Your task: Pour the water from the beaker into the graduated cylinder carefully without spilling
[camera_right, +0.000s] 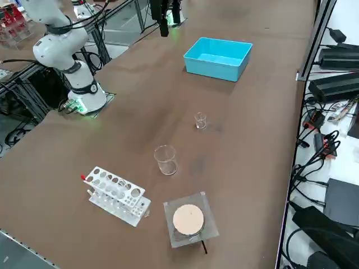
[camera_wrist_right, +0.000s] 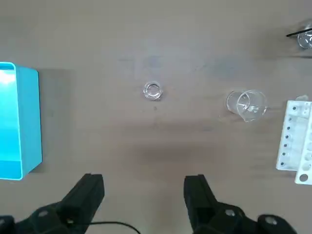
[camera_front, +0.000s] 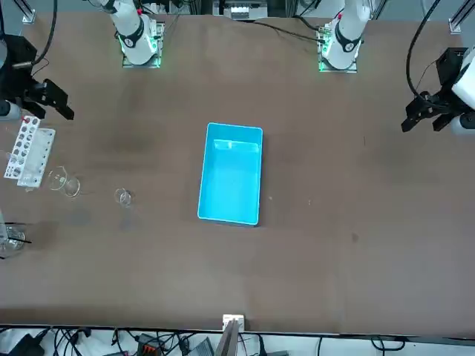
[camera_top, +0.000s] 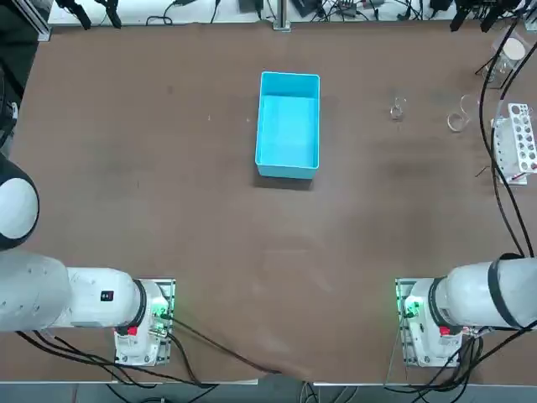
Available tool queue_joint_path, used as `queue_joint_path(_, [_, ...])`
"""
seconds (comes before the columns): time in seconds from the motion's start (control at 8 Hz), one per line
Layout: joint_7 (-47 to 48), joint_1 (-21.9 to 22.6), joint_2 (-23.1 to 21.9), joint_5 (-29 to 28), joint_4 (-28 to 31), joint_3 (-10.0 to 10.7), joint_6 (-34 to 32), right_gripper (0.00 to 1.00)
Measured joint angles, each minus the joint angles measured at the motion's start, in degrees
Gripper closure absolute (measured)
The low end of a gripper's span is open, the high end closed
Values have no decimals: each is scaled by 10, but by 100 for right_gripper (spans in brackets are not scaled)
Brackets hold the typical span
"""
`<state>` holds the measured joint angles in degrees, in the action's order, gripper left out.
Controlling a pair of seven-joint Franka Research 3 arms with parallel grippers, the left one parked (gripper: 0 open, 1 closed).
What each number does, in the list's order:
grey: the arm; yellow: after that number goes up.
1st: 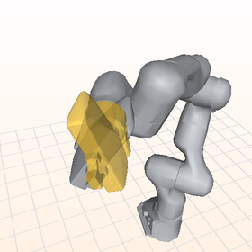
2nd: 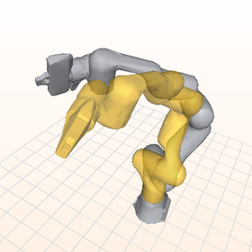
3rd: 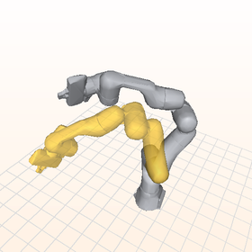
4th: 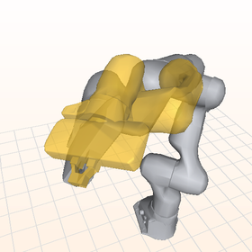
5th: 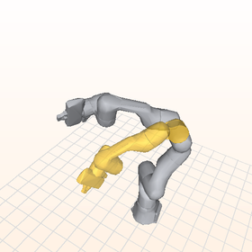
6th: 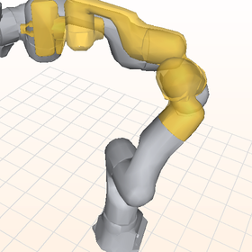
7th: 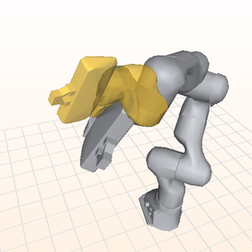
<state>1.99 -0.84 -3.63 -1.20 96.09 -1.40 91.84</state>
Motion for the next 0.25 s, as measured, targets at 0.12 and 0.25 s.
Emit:
queue_joint_path(0.12, [-1,0,0,0,0,0,0,0])
queue_joint_path(0.25, [-2,0,0,0,0,0,0,0])
